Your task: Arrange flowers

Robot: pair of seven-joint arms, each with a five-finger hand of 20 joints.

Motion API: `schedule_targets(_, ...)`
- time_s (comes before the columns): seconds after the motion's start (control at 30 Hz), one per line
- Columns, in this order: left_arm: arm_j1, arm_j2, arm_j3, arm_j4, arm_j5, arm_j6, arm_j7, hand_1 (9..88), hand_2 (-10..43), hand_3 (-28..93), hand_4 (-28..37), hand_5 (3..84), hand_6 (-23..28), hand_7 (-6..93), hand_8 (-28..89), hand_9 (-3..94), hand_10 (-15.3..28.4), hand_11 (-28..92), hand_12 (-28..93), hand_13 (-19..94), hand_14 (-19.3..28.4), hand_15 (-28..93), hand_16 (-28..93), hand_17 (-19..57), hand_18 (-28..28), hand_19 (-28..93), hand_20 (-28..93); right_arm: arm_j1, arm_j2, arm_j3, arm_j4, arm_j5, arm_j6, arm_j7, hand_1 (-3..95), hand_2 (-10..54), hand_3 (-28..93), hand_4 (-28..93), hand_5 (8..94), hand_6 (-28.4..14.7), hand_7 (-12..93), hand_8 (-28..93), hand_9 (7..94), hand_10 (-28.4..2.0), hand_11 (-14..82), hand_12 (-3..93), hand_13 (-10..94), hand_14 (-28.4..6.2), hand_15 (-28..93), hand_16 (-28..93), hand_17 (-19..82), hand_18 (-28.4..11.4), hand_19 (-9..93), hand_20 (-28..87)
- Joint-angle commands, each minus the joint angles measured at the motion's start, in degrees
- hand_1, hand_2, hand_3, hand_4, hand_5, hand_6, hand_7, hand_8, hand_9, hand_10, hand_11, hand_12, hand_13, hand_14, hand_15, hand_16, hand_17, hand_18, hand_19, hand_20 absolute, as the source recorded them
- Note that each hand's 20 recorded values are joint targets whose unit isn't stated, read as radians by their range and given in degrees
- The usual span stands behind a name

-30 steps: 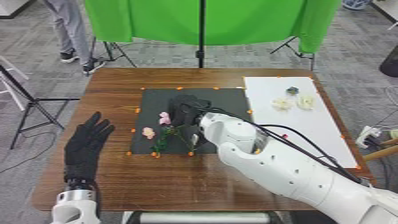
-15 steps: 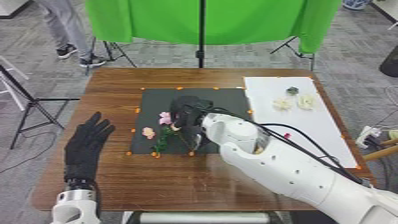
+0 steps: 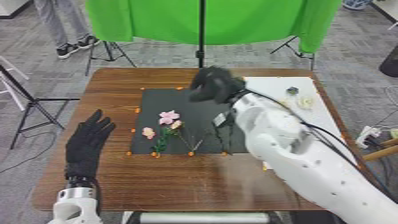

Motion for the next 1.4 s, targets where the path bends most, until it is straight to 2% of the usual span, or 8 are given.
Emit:
schedule_targets(0.03, 1.0, 0.16, -0.01, 1.12, 0.32, -0.77, -0.10, 18.6, 0.3, 72, -28.3, 41.2, 4.4, 9.8, -6, 40.9, 12.6, 17, 10, 31, 17.3, 28, -2, 3.1, 13.1, 11, 20, -9.9, 10.1, 17.8, 3.3, -1.2, -10.8, 11.0, 28.0, -9.5, 68, -14, 62.0, 0.1, 13, -9, 69.4, -16.7, 21.1, 24.5, 78, -8.9, 65, 34, 57, -15.3, 93, 58)
schedule_targets(0.37, -0.7, 0.60, 0.23, 1.88, 0.54, -2.53, -0.12, 18.8, 0.2, 72, -28.3, 41.2, 4.4, 9.7, -6, 41.0, 12.6, 17, 11, 31, 17.3, 28, -2, 3.1, 13.1, 11, 20, -10.5, 9.6, 17.2, 11.9, -2.6, -12.2, 12.2, 30.4, -9.5, 66, -14, 57.7, 0.6, 12, -8, 66.0, -17.1, 19.6, 24.9, 77, -9.0, 66, 33, 57, -15.2, 93, 58)
schedule_targets(0.6, -1.1, 0.58, 0.53, 2.13, 0.54, -2.72, -0.40, 19.0, 0.3, 72, -28.3, 41.2, 4.3, 9.7, -6, 41.0, 12.6, 17, 11, 31, 17.3, 28, -2, 3.1, 13.1, 10, 20, -10.9, 8.6, 14.6, 13.8, -2.3, -5.3, 10.9, 32.1, -9.5, 67, -16, 51.4, 0.9, 11, -9, 66.0, -16.5, 20.6, 24.8, 81, -6.4, 66, 32, 61, -13.0, 93, 58)
schedule_targets(0.77, -1.3, 0.74, 0.60, 2.28, 0.60, -2.92, -0.57, 19.1, 0.3, 72, -28.3, 41.3, 4.4, 9.7, -6, 41.0, 12.6, 17, 10, 31, 17.3, 28, -2, 3.1, 13.2, 10, 20, -9.8, 8.0, 11.9, 15.3, -3.7, -5.0, 11.4, 33.4, -9.5, 66, -18, 51.0, 0.4, 11, -8, 68.4, -16.1, 20.7, 23.2, 85, -4.2, 63, 32, 63, -11.3, 93, 55)
schedule_targets(0.93, -1.1, 0.79, 0.52, 2.21, 0.65, -3.02, -0.56, 19.2, 0.3, 72, -28.3, 41.2, 4.3, 9.7, -6, 41.1, 12.6, 17, 11, 31, 17.3, 28, -2, 3.1, 13.1, 10, 20, -9.1, 7.4, 7.3, 19.0, -7.8, 0.0, 11.1, 44.1, -9.5, 67, -22, 60.8, 1.1, 14, -10, 75.4, -13.6, 23.1, 22.6, 88, -2.4, 61, 33, 67, -9.4, 93, 54)
schedule_targets(1.03, -1.1, 0.84, 0.42, 2.25, 0.55, -2.94, -0.43, 19.2, 0.3, 72, -28.3, 41.2, 4.4, 9.7, -6, 41.1, 12.6, 17, 11, 31, 17.3, 28, -2, 3.1, 13.2, 10, 20, -8.9, 7.5, 5.4, 20.8, -9.2, 5.3, 10.1, 53.7, -9.5, 60, -21, 68.4, 0.8, 17, -2, 83.1, -11.3, 15.7, 33.9, 90, -1.7, 60, 34, 68, -9.0, 93, 54)
schedule_targets(1.1, -1.2, 0.79, 0.39, 2.32, 0.62, -3.05, -0.39, 19.3, 0.3, 72, -28.3, 41.3, 4.4, 9.7, -6, 41.0, 12.6, 17, 10, 31, 17.3, 28, -2, 3.1, 13.1, 10, 20, -9.1, 7.7, 5.5, 20.6, -9.4, 7.8, 10.0, 62.6, -9.5, 52, -17, 78.3, -0.3, 19, 7, 90.1, -9.5, 11.0, 40.4, 92, -1.3, 60, 34, 69, -8.7, 93, 54)
schedule_targets(1.4, -1.3, 0.97, 0.43, 2.40, 0.69, -3.23, -0.38, 19.6, 0.0, 72, -28.3, 41.2, 4.3, 9.8, -6, 41.1, 12.6, 17, 11, 31, 17.2, 28, -2, 3.1, 13.1, 10, 20, -9.6, 9.5, 8.1, 9.5, -4.8, 17.2, 7.6, 65.0, -9.5, 55, -17, 82.9, -1.6, 20, 10, 93.7, -8.9, 13.1, 42.2, 94, -0.8, 60, 34, 72, -7.9, 93, 53)
